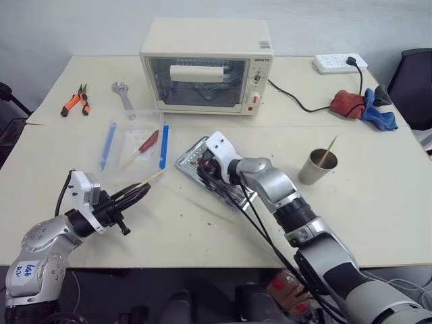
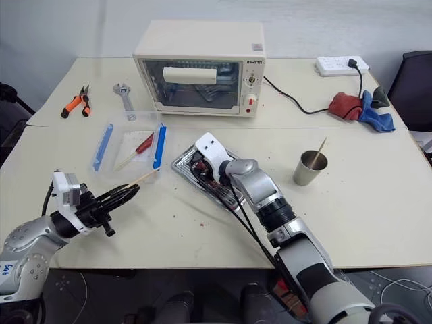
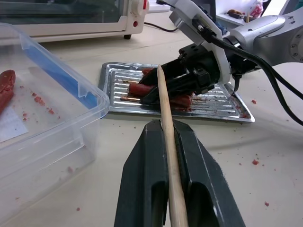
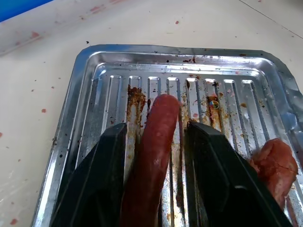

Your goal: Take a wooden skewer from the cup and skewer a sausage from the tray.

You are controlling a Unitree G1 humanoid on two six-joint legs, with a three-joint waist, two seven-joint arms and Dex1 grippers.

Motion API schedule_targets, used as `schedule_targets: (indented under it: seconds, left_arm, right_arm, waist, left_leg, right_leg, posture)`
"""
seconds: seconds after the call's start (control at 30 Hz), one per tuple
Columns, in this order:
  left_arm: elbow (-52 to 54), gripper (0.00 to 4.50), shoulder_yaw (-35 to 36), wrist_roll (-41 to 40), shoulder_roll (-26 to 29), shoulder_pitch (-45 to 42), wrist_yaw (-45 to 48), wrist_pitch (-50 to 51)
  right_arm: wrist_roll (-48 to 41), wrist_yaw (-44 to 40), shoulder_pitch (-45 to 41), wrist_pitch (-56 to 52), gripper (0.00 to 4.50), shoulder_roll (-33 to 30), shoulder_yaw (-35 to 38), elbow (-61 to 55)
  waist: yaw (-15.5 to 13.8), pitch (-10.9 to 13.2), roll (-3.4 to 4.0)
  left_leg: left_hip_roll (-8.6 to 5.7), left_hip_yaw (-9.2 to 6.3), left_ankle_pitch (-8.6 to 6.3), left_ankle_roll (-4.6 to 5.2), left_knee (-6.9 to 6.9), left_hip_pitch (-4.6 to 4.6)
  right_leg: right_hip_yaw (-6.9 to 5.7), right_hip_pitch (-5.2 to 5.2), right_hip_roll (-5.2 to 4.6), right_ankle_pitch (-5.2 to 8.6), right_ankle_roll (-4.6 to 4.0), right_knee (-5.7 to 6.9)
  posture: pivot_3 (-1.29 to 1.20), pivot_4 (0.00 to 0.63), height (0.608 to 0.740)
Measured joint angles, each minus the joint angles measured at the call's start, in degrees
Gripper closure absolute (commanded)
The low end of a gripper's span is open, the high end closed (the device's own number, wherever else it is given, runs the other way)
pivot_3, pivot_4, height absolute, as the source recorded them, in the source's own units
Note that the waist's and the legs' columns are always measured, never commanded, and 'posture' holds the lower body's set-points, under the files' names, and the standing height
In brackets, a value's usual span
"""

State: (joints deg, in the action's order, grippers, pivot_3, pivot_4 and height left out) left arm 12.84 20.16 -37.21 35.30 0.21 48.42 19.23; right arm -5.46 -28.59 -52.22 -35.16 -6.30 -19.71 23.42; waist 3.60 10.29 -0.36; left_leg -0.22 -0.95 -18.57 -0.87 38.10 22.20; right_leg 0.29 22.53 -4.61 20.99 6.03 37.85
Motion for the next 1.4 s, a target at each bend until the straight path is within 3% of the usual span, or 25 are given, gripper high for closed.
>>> schedule_targets:
  seconds: [0.07,0.2,0.43,0.63,0.8,1.4]
  left_arm:
    - [0.0,4.5,0.0,0.0,-0.06,0.0,0.01,-0.07]
    - [-0.03,4.5,0.0,0.0,-0.19,0.0,0.13,-0.5]
    - [-0.22,4.5,-0.42,0.21,0.0,-0.15,2.09,-0.99]
    - [-0.14,4.5,-2.41,0.81,4.96,-1.47,9.38,-1.98]
    - [0.0,4.5,-6.23,1.21,7.22,-2.76,15.71,-2.98]
    - [0.1,4.5,-11.86,1.79,8.91,-7.84,21.04,-1.65]
  right_arm:
    - [0.29,-0.64,-0.02,-0.11,2.43,0.06,-0.01,0.0]
    - [0.48,-2.7,-0.01,-0.53,3.68,-0.08,-0.08,-0.24]
    - [-0.29,-8.97,0.71,0.4,3.68,-4.22,0.16,-7.24]
    - [-12.67,-32.75,8.41,6.98,3.68,-19.97,5.74,-29.33]
    - [-15.28,-45.92,13.69,15.4,3.68,-26.6,5.13,-31.92]
    - [-13.57,-47.63,13.88,14.92,3.68,-27.39,3.71,-31.97]
  waist:
    - [-0.04,0.0,0.0]
    - [-0.05,0.0,0.0]
    - [-0.15,0.0,0.0]
    - [-1.05,0.0,-0.02]
    - [-0.54,0.0,-0.03]
    - [-1.0,0.0,-0.03]
  left_leg:
    - [0.0,0.0,0.0,0.0,0.0,0.0]
    - [0.0,0.0,0.0,0.0,0.01,0.0]
    - [-0.01,-0.01,0.0,0.0,0.01,0.05]
    - [-0.03,-0.07,-0.05,0.08,0.04,0.14]
    - [0.02,0.03,-0.02,0.07,0.05,0.05]
    - [0.04,-0.02,0.02,0.0,0.09,0.06]
  right_leg:
    - [0.0,0.0,0.0,0.0,0.0,0.0]
    - [0.0,0.0,0.0,0.0,0.0,0.0]
    - [0.0,0.02,-0.01,0.0,0.0,-0.01]
    - [-0.04,-0.11,-0.02,0.0,0.0,-0.24]
    - [0.06,-0.11,0.03,0.0,0.0,-0.21]
    - [0.03,-0.07,0.03,0.0,0.0,-0.13]
  posture:
    - [0.0,0.15,0.74]
    - [0.0,0.15,0.74]
    - [0.0,0.15,0.74]
    - [0.0,0.15,0.74]
    - [0.0,0.15,0.74]
    - [0.0,0.15,0.74]
